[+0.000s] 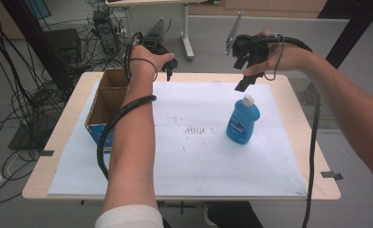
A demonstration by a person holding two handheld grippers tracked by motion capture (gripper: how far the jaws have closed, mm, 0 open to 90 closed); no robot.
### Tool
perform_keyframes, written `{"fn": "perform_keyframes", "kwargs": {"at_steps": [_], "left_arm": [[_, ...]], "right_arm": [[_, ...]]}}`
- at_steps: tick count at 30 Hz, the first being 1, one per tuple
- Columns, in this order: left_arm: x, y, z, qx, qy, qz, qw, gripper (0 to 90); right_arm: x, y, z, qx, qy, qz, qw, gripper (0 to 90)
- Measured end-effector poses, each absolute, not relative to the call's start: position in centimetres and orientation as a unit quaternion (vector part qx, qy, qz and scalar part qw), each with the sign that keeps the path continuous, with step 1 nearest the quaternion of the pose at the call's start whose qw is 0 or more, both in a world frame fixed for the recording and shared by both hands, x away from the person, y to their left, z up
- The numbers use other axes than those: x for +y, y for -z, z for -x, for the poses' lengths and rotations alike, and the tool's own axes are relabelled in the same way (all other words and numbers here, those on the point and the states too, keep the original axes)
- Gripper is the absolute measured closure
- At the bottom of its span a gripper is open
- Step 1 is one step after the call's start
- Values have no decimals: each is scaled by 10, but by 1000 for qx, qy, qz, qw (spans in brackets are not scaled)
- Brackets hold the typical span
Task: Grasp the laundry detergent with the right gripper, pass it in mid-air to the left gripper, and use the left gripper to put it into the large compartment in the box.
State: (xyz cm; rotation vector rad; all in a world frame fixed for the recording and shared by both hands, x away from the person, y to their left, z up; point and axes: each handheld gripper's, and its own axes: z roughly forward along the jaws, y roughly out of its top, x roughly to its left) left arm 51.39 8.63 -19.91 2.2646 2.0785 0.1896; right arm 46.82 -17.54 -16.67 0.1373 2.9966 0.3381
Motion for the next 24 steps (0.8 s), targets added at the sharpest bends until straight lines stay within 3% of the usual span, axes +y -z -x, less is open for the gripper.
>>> {"fn": "perform_keyframes", "kwargs": {"at_steps": [24], "left_arm": [[74, 200, -510, 665, -60, -743, 33, 67]], "right_arm": [[-223, 172, -450, 987, -113, -90, 65, 99]]}}
